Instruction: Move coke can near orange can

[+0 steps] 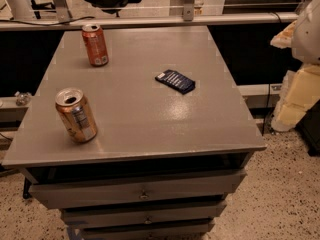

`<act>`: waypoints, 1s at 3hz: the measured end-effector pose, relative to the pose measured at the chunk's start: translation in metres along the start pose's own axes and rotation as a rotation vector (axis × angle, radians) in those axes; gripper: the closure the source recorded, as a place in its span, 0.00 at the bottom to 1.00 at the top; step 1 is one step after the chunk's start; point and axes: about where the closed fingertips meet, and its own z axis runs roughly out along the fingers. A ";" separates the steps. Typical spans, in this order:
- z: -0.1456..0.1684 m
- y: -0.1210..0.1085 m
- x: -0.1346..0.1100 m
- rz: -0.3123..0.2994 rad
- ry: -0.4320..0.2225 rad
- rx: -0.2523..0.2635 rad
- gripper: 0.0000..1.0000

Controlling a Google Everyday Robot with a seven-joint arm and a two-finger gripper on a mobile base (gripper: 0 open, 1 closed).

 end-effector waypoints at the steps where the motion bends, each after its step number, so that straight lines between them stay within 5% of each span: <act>1: 0.000 0.000 0.000 0.000 0.000 0.000 0.00; 2: 0.010 -0.010 -0.028 -0.013 -0.071 0.004 0.00; 3: 0.032 -0.027 -0.088 -0.040 -0.209 0.007 0.00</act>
Offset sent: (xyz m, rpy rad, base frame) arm 0.0549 0.0767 -0.0060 0.1875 -0.0571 0.0915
